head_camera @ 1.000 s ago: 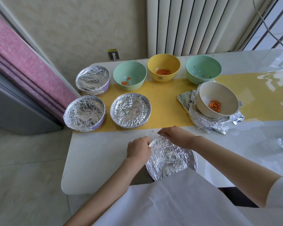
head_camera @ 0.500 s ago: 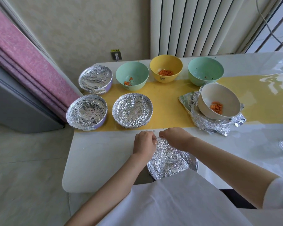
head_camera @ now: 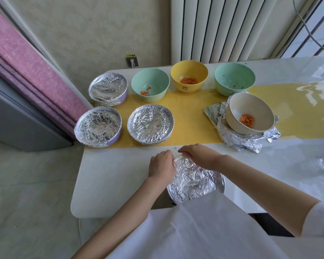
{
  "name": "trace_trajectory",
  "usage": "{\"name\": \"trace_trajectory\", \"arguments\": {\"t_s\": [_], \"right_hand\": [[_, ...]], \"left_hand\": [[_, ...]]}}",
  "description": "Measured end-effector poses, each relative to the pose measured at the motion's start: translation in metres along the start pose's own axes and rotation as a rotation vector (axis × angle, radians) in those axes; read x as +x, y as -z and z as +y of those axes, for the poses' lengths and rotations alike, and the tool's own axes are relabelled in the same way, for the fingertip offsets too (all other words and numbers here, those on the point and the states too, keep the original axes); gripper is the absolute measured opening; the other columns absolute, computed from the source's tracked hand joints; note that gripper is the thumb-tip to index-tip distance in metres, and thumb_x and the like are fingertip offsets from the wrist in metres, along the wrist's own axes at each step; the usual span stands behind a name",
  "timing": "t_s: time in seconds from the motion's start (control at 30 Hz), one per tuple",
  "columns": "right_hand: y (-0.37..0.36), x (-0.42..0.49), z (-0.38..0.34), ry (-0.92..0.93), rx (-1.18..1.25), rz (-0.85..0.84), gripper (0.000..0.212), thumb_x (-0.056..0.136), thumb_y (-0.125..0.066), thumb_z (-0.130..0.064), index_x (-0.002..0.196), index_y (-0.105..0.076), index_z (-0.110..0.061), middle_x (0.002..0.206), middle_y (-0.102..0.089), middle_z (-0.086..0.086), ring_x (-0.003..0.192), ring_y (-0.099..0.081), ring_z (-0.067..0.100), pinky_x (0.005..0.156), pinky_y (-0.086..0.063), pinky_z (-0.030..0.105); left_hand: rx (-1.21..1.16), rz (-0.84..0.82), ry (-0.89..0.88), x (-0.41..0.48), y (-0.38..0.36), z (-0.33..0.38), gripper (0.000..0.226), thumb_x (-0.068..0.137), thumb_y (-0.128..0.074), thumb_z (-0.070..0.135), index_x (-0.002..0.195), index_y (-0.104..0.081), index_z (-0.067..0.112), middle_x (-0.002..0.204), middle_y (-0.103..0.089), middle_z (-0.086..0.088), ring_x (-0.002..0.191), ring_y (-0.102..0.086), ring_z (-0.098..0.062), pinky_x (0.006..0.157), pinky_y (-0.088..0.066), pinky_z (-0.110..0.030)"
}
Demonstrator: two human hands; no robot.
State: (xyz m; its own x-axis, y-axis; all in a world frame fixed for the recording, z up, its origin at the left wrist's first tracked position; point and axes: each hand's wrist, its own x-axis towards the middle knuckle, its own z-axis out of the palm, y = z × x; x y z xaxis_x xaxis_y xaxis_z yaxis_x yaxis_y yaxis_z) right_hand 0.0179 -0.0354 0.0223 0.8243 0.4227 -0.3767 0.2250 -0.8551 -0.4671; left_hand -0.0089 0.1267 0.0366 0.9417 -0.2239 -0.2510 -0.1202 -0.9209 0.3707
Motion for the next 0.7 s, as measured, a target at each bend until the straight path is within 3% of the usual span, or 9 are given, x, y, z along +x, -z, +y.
{"name": "trace_trajectory", "arguments": {"t_s": [0.1, 0.27, 0.4, 0.47, 0.53, 0.63, 0.7], "right_hand": [[0.0, -0.003, 0.005, -0.004, 0.002, 0.031, 0.03, 0.101, -0.039, -0.019, 0.122, -0.059, -0.013, 0.114, -0.066, 0.006, 0.101, -0.062, 0.025, 0.088, -0.046, 0.038], [-0.003, -0.003, 0.006, 0.016, -0.046, 0.082, 0.025, 0.097, -0.044, -0.009, 0.113, -0.063, -0.013, 0.097, -0.07, 0.008, 0.082, -0.062, 0.025, 0.074, -0.047, 0.036], [-0.003, -0.005, 0.004, 0.032, -0.192, 0.074, 0.027, 0.088, -0.046, 0.001, 0.106, -0.061, -0.012, 0.09, -0.067, 0.009, 0.071, -0.052, 0.023, 0.06, -0.034, 0.031], [-0.003, -0.007, 0.001, 0.035, -0.246, 0.079, 0.03, 0.087, -0.045, 0.0, 0.11, -0.059, -0.012, 0.096, -0.066, 0.007, 0.08, -0.056, 0.025, 0.062, -0.031, 0.028], [-0.003, -0.007, 0.0, 0.029, -0.289, 0.077, 0.034, 0.088, -0.042, 0.0, 0.115, -0.058, -0.014, 0.103, -0.065, 0.005, 0.089, -0.059, 0.025, 0.065, -0.038, 0.029], [-0.002, -0.005, -0.005, 0.094, -0.257, 0.044, 0.041, 0.09, -0.039, 0.001, 0.124, -0.055, -0.016, 0.116, -0.063, 0.003, 0.104, -0.058, 0.023, 0.083, -0.048, 0.034], [-0.004, -0.003, -0.009, 0.125, -0.234, 0.027, 0.041, 0.091, -0.039, 0.002, 0.124, -0.055, -0.016, 0.117, -0.063, 0.003, 0.104, -0.059, 0.022, 0.085, -0.047, 0.035]], "left_hand": [[-0.007, -0.036, 0.03, -0.004, 0.002, -0.006, 0.011, 0.095, -0.046, 0.02, 0.102, -0.052, 0.014, 0.107, -0.059, -0.002, 0.099, -0.055, -0.023, 0.088, -0.038, -0.035], [-0.085, 0.037, -0.005, -0.002, -0.001, -0.004, 0.018, 0.094, -0.05, 0.022, 0.108, -0.06, 0.017, 0.107, -0.062, 0.001, 0.096, -0.057, -0.02, 0.085, -0.043, -0.034], [-0.121, 0.063, -0.014, -0.002, -0.005, 0.001, 0.015, 0.094, -0.051, 0.018, 0.1, -0.063, 0.011, 0.104, -0.064, -0.003, 0.092, -0.057, -0.021, 0.082, -0.043, -0.032], [-0.108, 0.08, -0.032, -0.003, -0.004, 0.002, 0.015, 0.094, -0.051, 0.016, 0.1, -0.063, 0.01, 0.103, -0.064, -0.004, 0.092, -0.057, -0.021, 0.081, -0.041, -0.03], [-0.089, 0.098, -0.058, -0.003, -0.003, 0.001, 0.017, 0.094, -0.05, 0.016, 0.101, -0.064, 0.01, 0.103, -0.065, -0.004, 0.093, -0.057, -0.02, 0.082, -0.04, -0.03], [-0.067, 0.112, -0.073, -0.002, -0.003, 0.001, 0.019, 0.094, -0.049, 0.017, 0.105, -0.064, 0.01, 0.106, -0.065, -0.004, 0.096, -0.057, -0.02, 0.083, -0.04, -0.029], [-0.064, 0.111, -0.068, -0.003, -0.004, 0.001, 0.021, 0.094, -0.049, 0.017, 0.107, -0.064, 0.01, 0.107, -0.065, -0.004, 0.098, -0.057, -0.021, 0.085, -0.04, -0.03]]}}
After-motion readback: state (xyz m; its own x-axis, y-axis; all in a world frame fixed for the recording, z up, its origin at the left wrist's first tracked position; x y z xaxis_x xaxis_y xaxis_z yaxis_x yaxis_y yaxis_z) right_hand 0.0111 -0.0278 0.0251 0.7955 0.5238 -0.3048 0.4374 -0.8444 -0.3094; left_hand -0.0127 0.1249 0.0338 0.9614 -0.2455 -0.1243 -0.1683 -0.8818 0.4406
